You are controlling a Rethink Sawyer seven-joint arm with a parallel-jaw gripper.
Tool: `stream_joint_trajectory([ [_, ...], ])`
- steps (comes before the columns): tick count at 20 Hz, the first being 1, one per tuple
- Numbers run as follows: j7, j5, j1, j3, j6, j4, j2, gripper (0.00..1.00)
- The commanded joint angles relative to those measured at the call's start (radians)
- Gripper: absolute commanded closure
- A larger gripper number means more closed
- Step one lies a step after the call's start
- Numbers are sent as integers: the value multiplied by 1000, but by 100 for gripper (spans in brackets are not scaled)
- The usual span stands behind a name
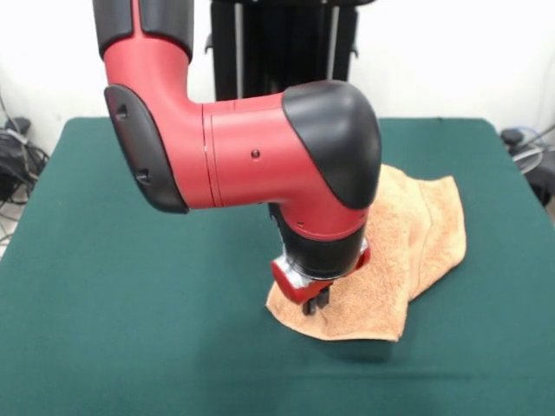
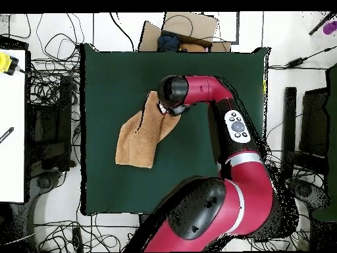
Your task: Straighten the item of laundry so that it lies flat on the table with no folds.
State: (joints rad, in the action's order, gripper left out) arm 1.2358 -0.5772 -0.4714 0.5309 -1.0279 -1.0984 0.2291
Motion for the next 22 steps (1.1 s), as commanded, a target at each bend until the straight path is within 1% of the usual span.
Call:
stream_joint_trajectory([
  [1,-85,-25,-35,-8,57,34,-42,100],
  [4,-89,-18,-48,-9,65,20,-39,100],
  [6,-82,-13,-56,-16,68,-4,-23,100],
  [12,33,-11,-101,-82,103,-182,134,100],
  [15,50,-15,-171,-83,197,-300,177,100],
  [20,26,-69,-280,-79,374,-463,212,100],
  [22,14,-72,-325,-72,407,-520,218,100],
])
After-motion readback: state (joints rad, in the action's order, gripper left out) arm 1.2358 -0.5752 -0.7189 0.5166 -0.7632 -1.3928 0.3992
